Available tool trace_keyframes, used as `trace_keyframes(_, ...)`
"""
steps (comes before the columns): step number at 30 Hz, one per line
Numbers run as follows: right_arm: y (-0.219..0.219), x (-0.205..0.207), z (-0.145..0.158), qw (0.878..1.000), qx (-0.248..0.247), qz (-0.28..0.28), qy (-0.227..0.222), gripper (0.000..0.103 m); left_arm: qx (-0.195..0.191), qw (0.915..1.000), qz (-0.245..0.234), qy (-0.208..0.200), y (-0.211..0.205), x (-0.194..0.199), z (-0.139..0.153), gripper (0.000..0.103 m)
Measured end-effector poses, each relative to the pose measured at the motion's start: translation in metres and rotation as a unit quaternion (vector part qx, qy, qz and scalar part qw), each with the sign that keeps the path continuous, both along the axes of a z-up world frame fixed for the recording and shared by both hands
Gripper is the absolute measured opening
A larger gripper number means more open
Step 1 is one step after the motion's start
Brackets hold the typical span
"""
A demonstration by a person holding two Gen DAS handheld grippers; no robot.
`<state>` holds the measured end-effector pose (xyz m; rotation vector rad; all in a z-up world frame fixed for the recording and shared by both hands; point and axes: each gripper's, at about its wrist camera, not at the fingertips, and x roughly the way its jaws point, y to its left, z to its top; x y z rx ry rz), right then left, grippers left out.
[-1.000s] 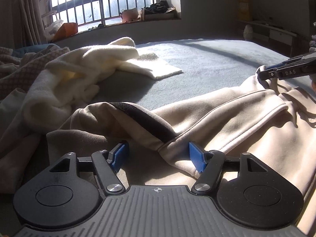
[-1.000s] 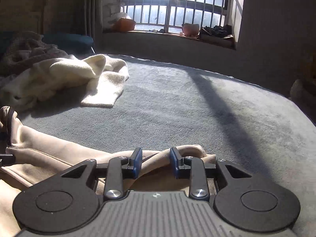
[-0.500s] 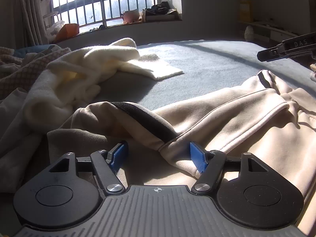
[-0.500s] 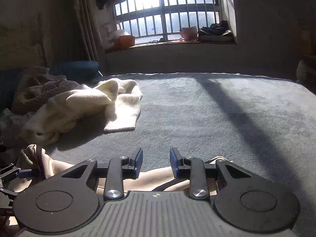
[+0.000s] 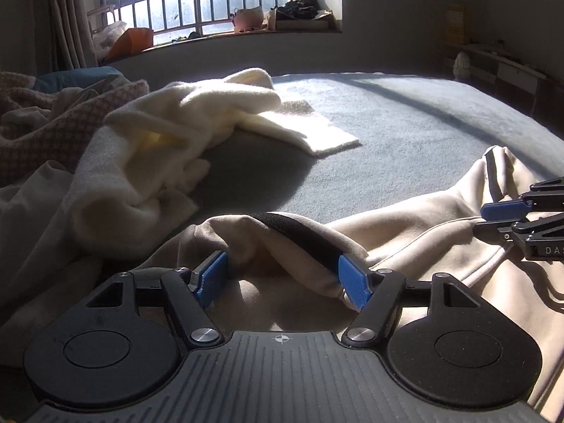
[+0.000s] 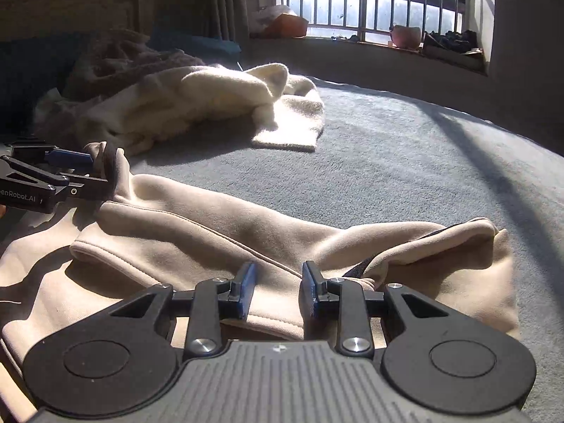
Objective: Fold clothes
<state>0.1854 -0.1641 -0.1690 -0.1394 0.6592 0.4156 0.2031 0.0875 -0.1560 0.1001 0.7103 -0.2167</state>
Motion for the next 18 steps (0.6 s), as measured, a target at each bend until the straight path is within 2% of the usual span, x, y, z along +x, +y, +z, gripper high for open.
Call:
trace_keyframes(2, -0.001, -0.001, 0.000, 1.000, 0.000, 0.000, -0.001, 0.031, -0.031, 0.9993, 0.007, 0.017, 0.017, 0.011, -0.010, 0.070)
trace_keyframes(4, -0.001, 0.000, 0.000, 1.000, 0.000, 0.001, -0.002, 0.031, -0.045, 0.9986, 0.027, 0.009, 0.027, 0.013, -0.010, 0.069)
trace_keyframes(6, 0.000, 0.000, 0.000, 1.000, -0.001, 0.001, -0.004, 0.031, -0.068, 0.9965, 0.049, 0.003, 0.038, 0.014, -0.010, 0.060)
trace_keyframes(8, 0.001, 0.000, 0.000, 1.000, -0.002, 0.001, -0.005, 0.031, -0.088, 0.9944, 0.058, 0.001, 0.045, 0.012, -0.012, 0.057)
trace_keyframes(13, 0.001, -0.001, -0.001, 1.000, 0.000, 0.000, -0.007, 0.031, -0.097, 0.9943, 0.044, -0.006, 0.051, 0.001, 0.000, 0.057)
trace_keyframes(15, 0.000, -0.001, -0.001, 1.000, 0.002, 0.000, -0.007, 0.031, -0.100, 0.9937, 0.046, -0.024, 0.055, -0.007, 0.012, 0.061)
trace_keyframes(18, 0.000, -0.001, -0.002, 1.000, 0.004, -0.001, -0.009, 0.031, -0.070, 0.9958, 0.028, -0.052, 0.044, -0.006, 0.024, 0.065)
